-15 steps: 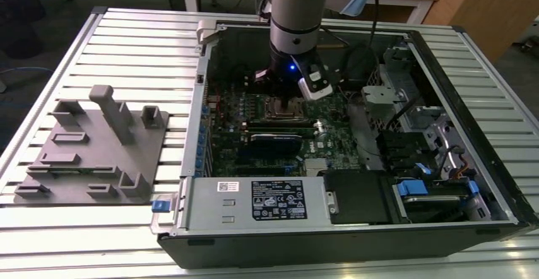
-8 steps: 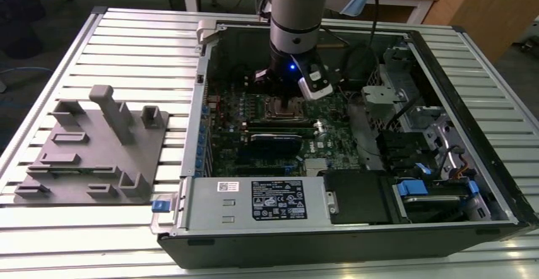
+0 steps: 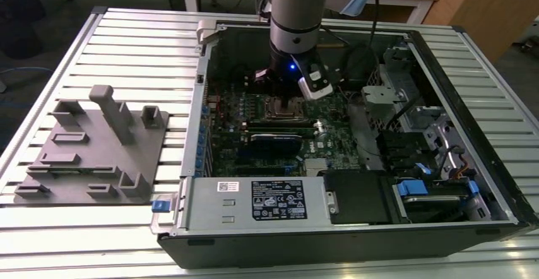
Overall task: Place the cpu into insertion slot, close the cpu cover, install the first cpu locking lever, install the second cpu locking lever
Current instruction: 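Install the second cpu locking lever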
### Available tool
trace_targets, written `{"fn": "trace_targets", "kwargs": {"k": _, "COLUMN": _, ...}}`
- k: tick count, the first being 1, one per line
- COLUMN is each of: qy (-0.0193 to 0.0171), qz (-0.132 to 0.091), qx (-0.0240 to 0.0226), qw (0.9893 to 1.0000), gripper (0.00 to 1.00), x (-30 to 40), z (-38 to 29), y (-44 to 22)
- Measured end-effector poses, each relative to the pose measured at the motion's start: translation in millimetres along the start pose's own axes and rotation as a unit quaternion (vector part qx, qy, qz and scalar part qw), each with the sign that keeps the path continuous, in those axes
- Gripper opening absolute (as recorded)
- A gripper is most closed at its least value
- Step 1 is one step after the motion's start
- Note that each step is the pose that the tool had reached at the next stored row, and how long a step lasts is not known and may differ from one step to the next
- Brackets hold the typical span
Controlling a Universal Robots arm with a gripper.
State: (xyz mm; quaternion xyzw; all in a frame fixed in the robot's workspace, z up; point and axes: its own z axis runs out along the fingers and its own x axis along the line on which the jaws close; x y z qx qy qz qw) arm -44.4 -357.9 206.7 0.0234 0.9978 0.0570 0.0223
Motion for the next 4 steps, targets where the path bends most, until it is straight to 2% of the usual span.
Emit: {"fn": "trace_targets", "kwargs": {"k": 4, "qy": 0.0, "qz": 0.0, "qx": 0.0, "qw": 1.0, "gripper": 0.1, "x": 0.0, "z": -0.4, "y": 0.0}}
